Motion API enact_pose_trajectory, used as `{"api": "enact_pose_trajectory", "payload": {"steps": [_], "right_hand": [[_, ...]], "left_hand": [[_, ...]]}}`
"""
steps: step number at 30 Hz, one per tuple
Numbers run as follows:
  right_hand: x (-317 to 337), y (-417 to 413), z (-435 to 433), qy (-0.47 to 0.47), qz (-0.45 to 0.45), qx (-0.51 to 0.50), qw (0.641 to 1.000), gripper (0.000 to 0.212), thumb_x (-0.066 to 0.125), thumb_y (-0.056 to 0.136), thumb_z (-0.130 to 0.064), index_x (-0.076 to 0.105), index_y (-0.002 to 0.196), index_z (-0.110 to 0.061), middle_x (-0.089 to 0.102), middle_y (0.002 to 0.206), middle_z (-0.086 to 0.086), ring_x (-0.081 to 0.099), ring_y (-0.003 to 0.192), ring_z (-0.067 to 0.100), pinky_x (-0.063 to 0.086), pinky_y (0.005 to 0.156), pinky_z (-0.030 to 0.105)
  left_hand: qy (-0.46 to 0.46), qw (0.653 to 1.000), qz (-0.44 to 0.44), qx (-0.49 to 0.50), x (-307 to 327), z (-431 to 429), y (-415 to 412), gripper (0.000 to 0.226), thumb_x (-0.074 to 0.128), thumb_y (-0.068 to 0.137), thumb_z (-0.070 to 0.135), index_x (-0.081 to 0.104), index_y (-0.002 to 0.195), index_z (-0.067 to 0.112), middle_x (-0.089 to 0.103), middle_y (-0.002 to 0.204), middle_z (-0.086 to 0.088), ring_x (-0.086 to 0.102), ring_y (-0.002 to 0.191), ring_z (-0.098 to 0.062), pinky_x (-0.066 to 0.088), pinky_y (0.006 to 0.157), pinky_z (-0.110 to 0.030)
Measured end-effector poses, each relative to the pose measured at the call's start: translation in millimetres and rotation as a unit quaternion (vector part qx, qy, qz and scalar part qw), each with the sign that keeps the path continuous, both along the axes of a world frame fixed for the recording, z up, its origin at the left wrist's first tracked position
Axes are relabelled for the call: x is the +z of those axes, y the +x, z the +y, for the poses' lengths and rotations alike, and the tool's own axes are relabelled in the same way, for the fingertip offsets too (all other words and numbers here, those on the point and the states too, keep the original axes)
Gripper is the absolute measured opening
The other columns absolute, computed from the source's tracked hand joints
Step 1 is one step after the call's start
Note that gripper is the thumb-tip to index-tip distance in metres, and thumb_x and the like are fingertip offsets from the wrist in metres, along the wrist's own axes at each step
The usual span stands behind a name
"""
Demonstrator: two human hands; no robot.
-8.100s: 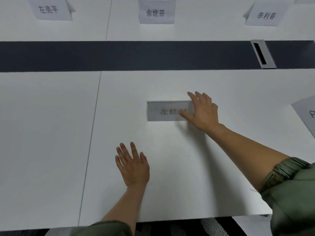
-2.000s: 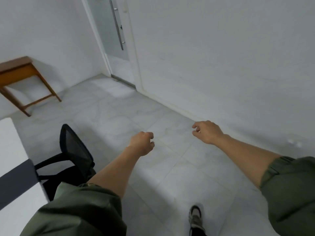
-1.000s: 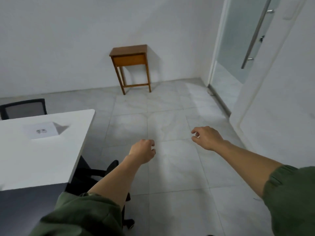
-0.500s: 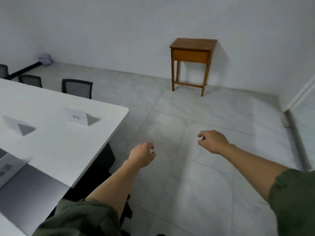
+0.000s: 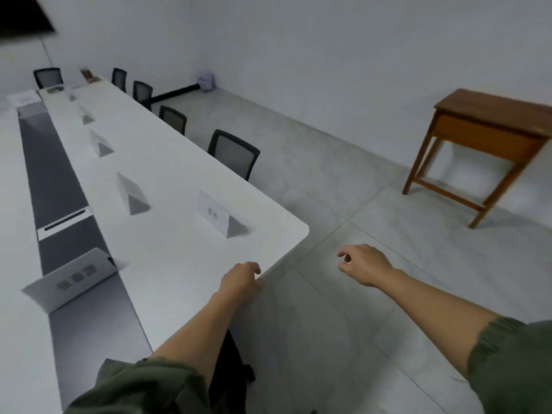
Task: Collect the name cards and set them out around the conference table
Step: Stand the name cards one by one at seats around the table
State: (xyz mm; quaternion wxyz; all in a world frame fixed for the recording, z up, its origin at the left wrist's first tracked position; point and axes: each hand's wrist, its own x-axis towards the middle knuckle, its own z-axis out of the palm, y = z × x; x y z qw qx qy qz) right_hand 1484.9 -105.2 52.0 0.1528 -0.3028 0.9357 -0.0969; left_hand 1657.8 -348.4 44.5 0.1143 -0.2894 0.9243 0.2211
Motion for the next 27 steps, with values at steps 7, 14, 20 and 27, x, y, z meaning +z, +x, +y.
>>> {"api": "enact_pose_trajectory", "payload": {"steps": [7, 14, 20, 27], "right_hand": [[-7, -91, -86, 0.029, -0.007, 0.077, 0.997, 0.042, 0.055, 0.090, -0.044, 0.061, 0.127, -0.025, 0.067, 0.119, -0.003, 0.062, 0.105, 0.019, 0.047, 0.082, 0.030], [-33, -179, -177, 0.042, -0.031, 0.177, 0.983, 0.042, 0.053, 0.090, -0.042, 0.058, 0.129, -0.027, 0.066, 0.122, -0.003, 0.061, 0.108, 0.021, 0.048, 0.086, 0.031], [-46, -260, -252, 0.073, -0.038, 0.267, 0.960, 0.040, 0.052, 0.093, -0.044, 0.058, 0.127, -0.024, 0.063, 0.125, 0.002, 0.060, 0.110, 0.024, 0.049, 0.089, 0.035], [-78, -285, -336, 0.122, -0.065, 0.348, 0.927, 0.043, 0.051, 0.094, -0.043, 0.054, 0.133, -0.024, 0.060, 0.130, 0.003, 0.058, 0.114, 0.023, 0.045, 0.092, 0.033]], "left_hand": [[0.050, 0.993, -0.002, 0.110, -8, -55, -56, 0.032, 0.054, 0.091, 0.041, 0.058, 0.119, 0.026, 0.061, 0.117, -0.004, 0.059, 0.102, -0.021, 0.049, 0.091, -0.034], [0.115, 0.952, 0.030, 0.283, -30, -107, -114, 0.031, 0.058, 0.090, 0.037, 0.064, 0.112, 0.015, 0.064, 0.112, -0.007, 0.062, 0.101, -0.026, 0.052, 0.088, -0.037], [0.188, 0.858, 0.111, 0.464, -44, -134, -168, 0.026, 0.057, 0.089, 0.026, 0.063, 0.088, 0.001, 0.062, 0.075, -0.010, 0.057, 0.069, -0.027, 0.045, 0.063, -0.032], [0.293, 0.716, 0.168, 0.610, -75, -153, -201, 0.031, 0.065, 0.086, 0.034, 0.063, 0.089, 0.003, 0.063, 0.081, -0.011, 0.059, 0.068, -0.025, 0.047, 0.054, -0.028]]}}
